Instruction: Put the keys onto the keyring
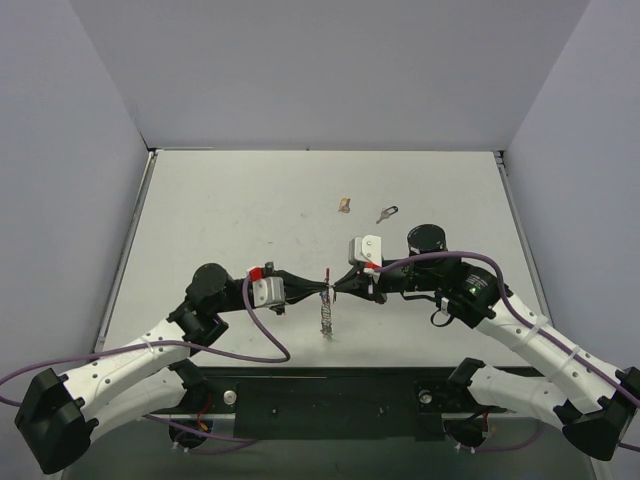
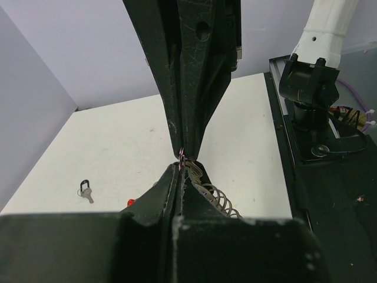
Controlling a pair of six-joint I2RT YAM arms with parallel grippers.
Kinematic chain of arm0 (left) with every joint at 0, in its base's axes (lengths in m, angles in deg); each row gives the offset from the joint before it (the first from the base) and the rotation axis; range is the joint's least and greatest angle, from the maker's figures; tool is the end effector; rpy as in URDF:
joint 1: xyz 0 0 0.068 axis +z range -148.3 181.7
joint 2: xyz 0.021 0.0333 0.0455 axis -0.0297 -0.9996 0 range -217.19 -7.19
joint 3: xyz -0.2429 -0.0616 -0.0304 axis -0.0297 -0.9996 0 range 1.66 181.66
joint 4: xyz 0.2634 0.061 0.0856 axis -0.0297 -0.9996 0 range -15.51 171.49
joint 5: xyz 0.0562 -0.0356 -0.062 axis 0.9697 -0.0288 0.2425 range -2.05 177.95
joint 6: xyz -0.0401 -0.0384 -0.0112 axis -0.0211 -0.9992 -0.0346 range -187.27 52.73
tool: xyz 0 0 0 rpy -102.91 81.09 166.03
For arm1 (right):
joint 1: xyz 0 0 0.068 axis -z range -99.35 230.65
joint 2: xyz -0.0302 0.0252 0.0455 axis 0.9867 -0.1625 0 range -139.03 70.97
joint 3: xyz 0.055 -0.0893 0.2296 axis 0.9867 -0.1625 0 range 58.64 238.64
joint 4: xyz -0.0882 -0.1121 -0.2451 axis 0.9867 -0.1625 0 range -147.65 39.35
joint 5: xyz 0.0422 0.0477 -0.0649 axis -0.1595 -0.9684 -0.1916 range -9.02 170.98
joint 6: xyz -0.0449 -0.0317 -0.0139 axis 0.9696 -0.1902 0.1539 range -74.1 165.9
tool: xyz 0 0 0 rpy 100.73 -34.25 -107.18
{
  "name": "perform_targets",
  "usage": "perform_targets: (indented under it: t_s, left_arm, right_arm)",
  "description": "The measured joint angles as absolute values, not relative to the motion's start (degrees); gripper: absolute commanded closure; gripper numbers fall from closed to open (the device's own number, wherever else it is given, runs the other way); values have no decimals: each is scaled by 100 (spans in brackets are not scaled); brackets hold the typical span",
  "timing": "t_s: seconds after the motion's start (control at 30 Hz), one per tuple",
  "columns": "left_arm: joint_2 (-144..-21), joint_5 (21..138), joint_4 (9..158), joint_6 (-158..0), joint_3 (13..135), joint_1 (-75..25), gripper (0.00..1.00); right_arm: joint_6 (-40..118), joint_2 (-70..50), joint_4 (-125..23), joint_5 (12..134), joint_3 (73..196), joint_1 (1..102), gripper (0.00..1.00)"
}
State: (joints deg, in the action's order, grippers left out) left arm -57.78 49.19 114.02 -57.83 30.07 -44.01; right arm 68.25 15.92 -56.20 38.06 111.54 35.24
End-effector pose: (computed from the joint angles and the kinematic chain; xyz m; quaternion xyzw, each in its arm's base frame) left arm 0.1501 -0.1893 0.2742 0.5056 0.4176 -0.4275 0.6223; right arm 0.1588 0.1995 0.3486 -0.5905 0.4476 0.3923 0.5451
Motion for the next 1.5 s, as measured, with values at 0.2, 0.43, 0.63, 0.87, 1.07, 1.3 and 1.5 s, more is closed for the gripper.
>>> perform_targets:
  t_s: [0.2, 0.43, 0.63, 0.87, 1.07, 1.3, 1.5]
  left_arm:
    - [-5791, 4939, 11304, -5777, 3042, -4410, 100]
    - [-5817, 4967, 11184, -5775, 3085, -4412, 100]
    - [-5863, 4983, 11096, -5772, 3099, -4438, 100]
    - [-5883, 5022, 10981, -5781, 3105, -4443, 100]
    - [-5883, 5033, 10983, -5871, 3105, -4443, 100]
    - [-5880, 5035, 11007, -6081, 3105, -4421, 100]
    - [-5880, 5031, 11134, -6323, 3105, -4340, 100]
  right_arm:
    - [6841, 1588, -5657, 3819, 11154, 3522, 100]
    - [6849, 1579, -5685, 3839, 11154, 3522, 100]
    - [6862, 1577, -5740, 3839, 11154, 3517, 100]
    - [6959, 1568, -5740, 3837, 11154, 3478, 100]
    - [7035, 1568, -5755, 3837, 11154, 3478, 100]
    - [7171, 1568, -5836, 3839, 11154, 3478, 100]
    - [7341, 1568, -5921, 3885, 11154, 3478, 100]
